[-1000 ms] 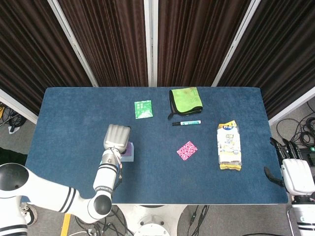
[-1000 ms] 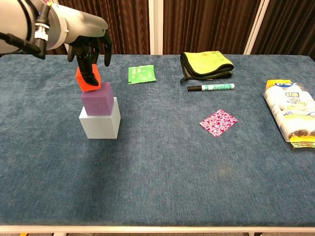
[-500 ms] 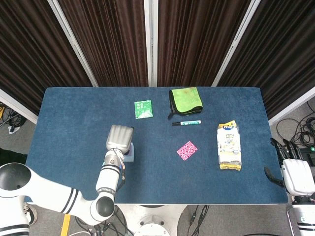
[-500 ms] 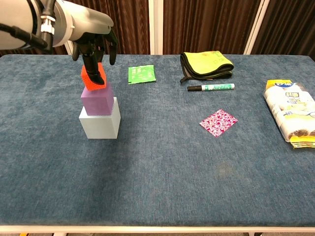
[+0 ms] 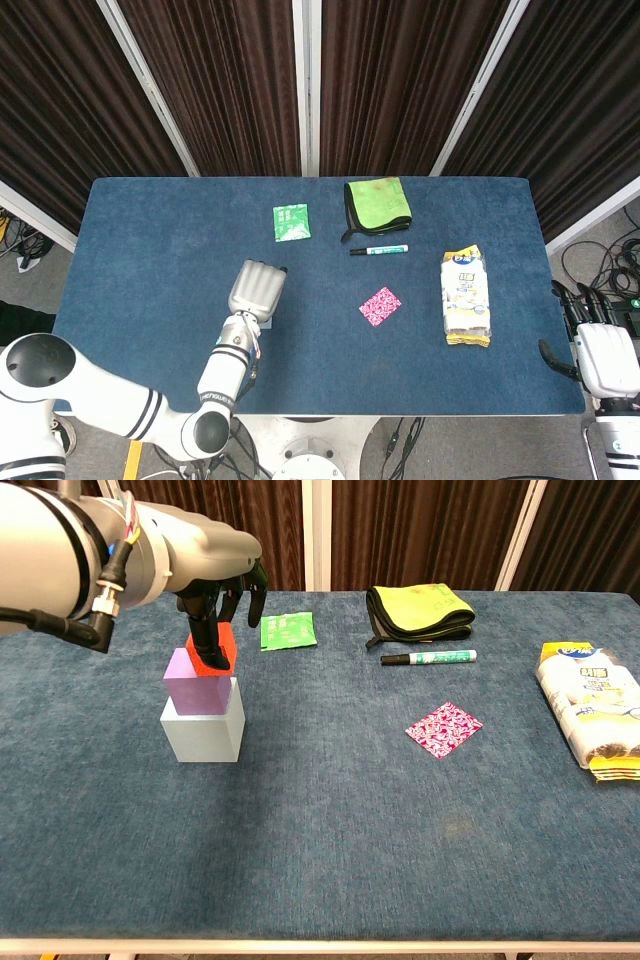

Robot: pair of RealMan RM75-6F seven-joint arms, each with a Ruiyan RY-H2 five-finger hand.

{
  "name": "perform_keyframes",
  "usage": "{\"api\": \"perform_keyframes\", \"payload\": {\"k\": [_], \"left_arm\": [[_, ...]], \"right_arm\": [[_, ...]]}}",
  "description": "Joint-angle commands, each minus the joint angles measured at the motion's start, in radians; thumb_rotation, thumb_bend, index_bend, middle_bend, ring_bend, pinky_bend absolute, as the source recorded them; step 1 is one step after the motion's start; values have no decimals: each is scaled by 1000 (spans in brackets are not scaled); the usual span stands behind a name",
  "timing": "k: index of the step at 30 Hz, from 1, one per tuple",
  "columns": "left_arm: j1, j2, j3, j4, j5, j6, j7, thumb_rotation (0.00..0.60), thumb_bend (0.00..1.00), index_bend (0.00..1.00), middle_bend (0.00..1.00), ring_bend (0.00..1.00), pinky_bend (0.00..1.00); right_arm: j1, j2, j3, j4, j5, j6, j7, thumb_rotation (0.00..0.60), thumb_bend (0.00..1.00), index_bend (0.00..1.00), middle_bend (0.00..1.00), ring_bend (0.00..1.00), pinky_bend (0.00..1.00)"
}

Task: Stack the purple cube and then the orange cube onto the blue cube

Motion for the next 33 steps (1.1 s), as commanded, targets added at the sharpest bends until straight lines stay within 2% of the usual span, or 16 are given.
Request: {"api": "perform_keyframes", "payload": {"k": [1,13,33], "left_arm": [[5,9,5,-2,10,-6,6,600,283,432,655,459,459],[8,50,-27,-39,-32,-8,17,600,283,433,655,458,456],[31,66,8,-2,-13,-71,-13,600,285,433,655,458,453]], "right_arm": [[0,-1,0,1,0,0,-1,600,268,19,176,0,0],[0,-1,-1,0,-1,-1,-3,600,268,19,176,0,0],[1,2,0,-2,4,-6,-2,600,268,19,176,0,0]]}}
